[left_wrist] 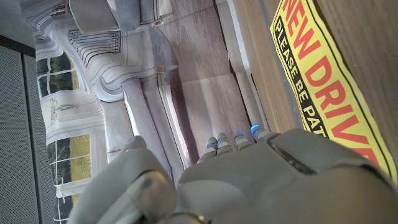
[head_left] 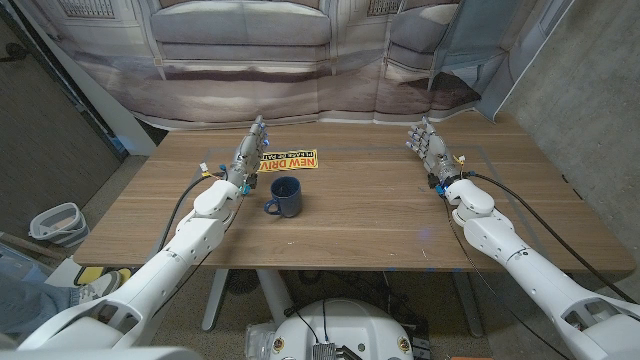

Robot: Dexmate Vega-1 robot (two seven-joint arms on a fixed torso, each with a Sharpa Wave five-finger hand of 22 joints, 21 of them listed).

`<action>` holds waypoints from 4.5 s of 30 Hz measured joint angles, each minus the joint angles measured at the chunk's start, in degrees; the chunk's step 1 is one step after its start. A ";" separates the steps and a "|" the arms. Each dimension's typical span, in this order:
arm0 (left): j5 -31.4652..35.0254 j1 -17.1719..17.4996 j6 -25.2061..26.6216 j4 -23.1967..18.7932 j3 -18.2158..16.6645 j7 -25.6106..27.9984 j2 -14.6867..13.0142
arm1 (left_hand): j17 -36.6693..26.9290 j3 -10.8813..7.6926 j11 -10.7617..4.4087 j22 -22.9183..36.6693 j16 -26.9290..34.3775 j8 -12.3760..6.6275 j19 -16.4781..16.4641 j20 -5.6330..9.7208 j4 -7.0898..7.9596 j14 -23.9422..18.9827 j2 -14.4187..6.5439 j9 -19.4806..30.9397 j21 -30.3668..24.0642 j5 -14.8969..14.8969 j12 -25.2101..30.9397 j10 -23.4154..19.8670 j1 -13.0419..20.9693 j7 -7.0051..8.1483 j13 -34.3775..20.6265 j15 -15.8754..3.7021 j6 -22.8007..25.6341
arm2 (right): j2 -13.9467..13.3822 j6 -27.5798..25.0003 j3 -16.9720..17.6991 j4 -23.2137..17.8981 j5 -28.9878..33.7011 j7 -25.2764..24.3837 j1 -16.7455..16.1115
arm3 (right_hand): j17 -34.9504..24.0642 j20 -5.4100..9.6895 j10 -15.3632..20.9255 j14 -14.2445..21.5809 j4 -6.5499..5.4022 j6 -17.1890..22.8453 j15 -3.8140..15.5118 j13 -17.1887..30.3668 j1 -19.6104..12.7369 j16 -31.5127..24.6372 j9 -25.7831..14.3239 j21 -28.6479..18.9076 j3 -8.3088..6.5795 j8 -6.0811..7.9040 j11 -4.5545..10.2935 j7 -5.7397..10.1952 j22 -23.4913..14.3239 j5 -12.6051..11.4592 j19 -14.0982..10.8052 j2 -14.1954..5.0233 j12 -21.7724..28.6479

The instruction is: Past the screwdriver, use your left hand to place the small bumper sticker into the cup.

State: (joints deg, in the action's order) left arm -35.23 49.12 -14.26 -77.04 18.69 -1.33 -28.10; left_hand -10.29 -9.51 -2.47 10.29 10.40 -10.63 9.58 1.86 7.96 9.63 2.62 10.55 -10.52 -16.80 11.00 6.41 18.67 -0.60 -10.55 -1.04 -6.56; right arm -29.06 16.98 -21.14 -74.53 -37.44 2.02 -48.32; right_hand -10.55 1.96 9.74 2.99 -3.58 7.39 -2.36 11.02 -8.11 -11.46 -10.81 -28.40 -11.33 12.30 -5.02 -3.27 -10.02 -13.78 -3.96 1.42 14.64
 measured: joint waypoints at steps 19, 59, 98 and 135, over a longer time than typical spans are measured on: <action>8.50 2.90 6.01 -4.38 -9.33 -4.08 6.22 | 0.01 -0.22 0.00 -0.01 0.02 -0.40 0.00 0.00 -0.22 -0.65 -0.53 -0.01 -0.55 -0.49 0.27 -1.05 0.53 -0.22 0.01 -0.23 0.23 | 0.11 0.67 -0.38 -0.38 0.34 0.39 -0.28 | 0.01 -0.21 -0.01 -0.01 0.00 0.30 0.01 -0.11 0.00 0.00 0.00 0.00 0.00 -0.01 0.00 0.31 0.01 0.03 -0.20 0.00 0.00; 17.40 2.02 5.63 -4.28 -15.87 -10.35 9.14 | 0.17 -0.44 -0.41 -0.02 0.67 -0.84 -0.01 0.00 -1.43 -2.78 -1.43 -0.02 -0.55 -1.00 0.88 -3.11 2.04 0.20 0.03 -0.54 2.69 | 1.63 1.10 -1.05 1.86 1.01 -0.16 0.64 | -0.26 -0.62 1.12 1.23 0.23 1.13 0.00 -0.09 -0.45 0.00 0.02 1.02 -0.22 -0.04 0.10 0.72 0.02 0.04 -0.60 -0.45 0.00; 28.00 4.22 3.51 -8.17 -13.50 -2.01 3.28 | 0.15 -0.91 -1.23 -0.16 0.67 -1.28 -0.23 0.21 -3.65 -4.25 -1.66 -0.03 -0.96 -1.86 1.11 -4.54 5.88 0.70 0.03 -0.92 5.05 | 0.92 -0.36 -1.22 -2.44 1.45 -2.53 -1.74 | -0.25 -0.31 1.93 1.84 0.48 1.63 0.00 0.05 -0.75 0.01 0.03 1.56 0.02 -0.04 0.51 0.81 0.02 0.54 -1.53 -0.76 0.00; 33.11 5.90 8.61 -14.09 -10.58 2.08 -2.97 | 0.14 -1.16 -1.12 -0.15 0.67 -1.28 -0.22 0.20 -4.82 -4.72 -1.66 -0.04 -0.96 -2.10 1.11 -5.05 7.84 0.81 0.03 -1.03 5.56 | 0.21 0.15 -0.98 -2.98 1.08 -1.38 -2.39 | -0.24 -0.51 1.93 2.04 0.82 1.62 -0.20 0.04 -0.75 0.01 0.03 2.35 0.00 -0.04 0.51 0.81 0.03 0.54 -2.15 -0.76 0.00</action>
State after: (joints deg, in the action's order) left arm -2.11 55.02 -5.65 -91.13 8.11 0.75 -31.06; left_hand -10.14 -10.67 -3.58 10.14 11.07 -11.91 9.36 2.06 3.14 4.90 0.97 10.52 -11.47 -18.90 12.10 1.36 26.51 0.21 -10.52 -2.07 -1.00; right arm -28.85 17.14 -22.13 -77.51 -36.36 0.65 -50.71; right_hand -10.79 1.44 11.67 5.02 -2.76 9.01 -2.56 11.06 -8.86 -11.45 -10.78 -26.05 -11.33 12.26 -4.50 -2.46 -9.99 -13.25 -6.10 0.66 14.64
